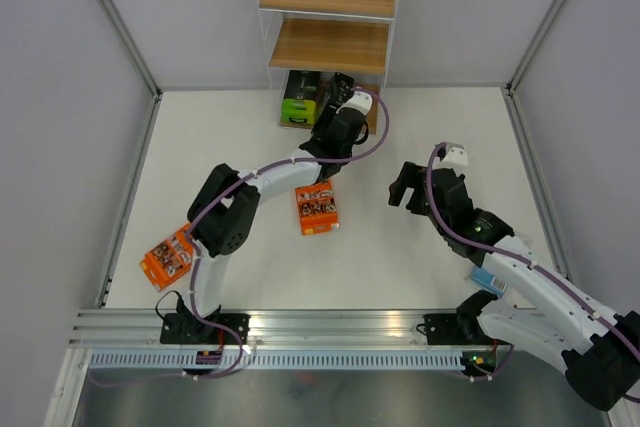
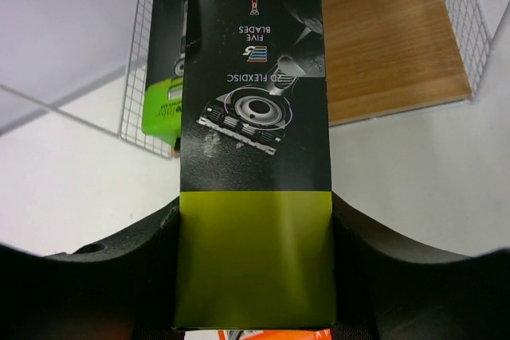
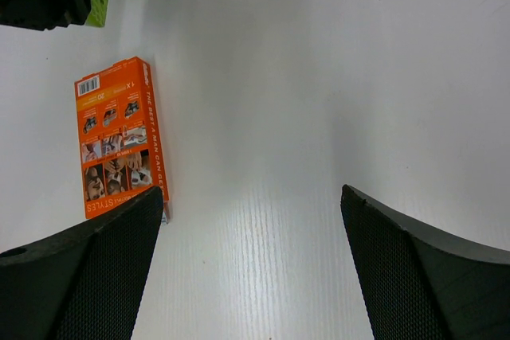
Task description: Place and organize the shaving razors onto the shelf
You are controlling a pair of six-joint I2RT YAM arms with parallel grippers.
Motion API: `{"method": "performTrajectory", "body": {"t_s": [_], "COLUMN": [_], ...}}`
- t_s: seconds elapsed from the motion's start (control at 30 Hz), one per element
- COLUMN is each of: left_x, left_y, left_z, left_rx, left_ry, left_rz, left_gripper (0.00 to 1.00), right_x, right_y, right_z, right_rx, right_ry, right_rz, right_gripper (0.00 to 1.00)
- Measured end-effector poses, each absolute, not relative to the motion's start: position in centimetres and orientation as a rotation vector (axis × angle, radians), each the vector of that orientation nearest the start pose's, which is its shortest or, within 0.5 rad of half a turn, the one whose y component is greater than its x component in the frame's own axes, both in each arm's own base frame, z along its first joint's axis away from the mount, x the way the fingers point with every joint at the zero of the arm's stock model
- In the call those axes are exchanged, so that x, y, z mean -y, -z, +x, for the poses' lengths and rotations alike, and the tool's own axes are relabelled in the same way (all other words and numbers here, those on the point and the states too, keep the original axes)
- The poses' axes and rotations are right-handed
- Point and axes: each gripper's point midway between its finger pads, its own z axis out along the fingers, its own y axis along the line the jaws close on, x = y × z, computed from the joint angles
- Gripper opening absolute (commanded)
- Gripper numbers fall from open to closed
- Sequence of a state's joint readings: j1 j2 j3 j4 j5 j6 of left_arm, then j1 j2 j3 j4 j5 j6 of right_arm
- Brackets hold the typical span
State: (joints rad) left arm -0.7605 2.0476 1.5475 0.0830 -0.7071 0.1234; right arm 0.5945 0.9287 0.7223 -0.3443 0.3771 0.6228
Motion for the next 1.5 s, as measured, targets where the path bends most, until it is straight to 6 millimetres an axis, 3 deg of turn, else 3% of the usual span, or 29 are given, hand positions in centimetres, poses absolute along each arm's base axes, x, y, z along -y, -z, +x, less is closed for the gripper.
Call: {"method": "performTrajectory", "body": {"t_s": [0.3,0.6,0.7,0.77,1.0,1.27,1.33,1.5], "left_x": [31.8,33.3,33.4,33.5,33.9,33.6,33.5,33.9], "left_y": [-14.2,-10.3,-9.3,-9.1,-10.0,-10.6,-11.5,-16.2], "left_z": [52.0,54.8,55.1,55.1,55.4,53.0,52.3,49.9], "left_rx": [-1.786,-1.729,-1.723,-1.716,-1.696,-1.763,-1.78,-1.791], "left_ry": [-0.427,-0.59,-0.621,-0.634,-0.614,-0.473,-0.421,-0.201], "left_rz": [0.552,0.73,0.781,0.805,0.798,0.803,0.778,0.667], "left_gripper": [0.58,0.59,0.64,0.75,0.98,0.99,1.0,1.0], "right_x": [-13.3,-12.8,-12.5,-12.3,-12.8,-13.3,-13.4,-13.6], "right_y": [-16.5,-16.2,-16.2,-16.1,-16.1,-16.1,-16.3,-16.7], "right_z": [28.0,28.1,28.1,28.1,28.0,27.7,27.6,27.4], "right_rx": [-2.114,-2.125,-2.128,-2.129,-2.141,-2.15,-2.144,-2.136], "right_ry": [-0.303,-0.286,-0.275,-0.269,-0.299,-0.337,-0.349,-0.372], "right_rz": [0.242,0.24,0.237,0.237,0.217,0.199,0.197,0.19], "right_gripper": [0.98,0.98,0.98,0.98,0.98,0.98,0.98,0.98]}}
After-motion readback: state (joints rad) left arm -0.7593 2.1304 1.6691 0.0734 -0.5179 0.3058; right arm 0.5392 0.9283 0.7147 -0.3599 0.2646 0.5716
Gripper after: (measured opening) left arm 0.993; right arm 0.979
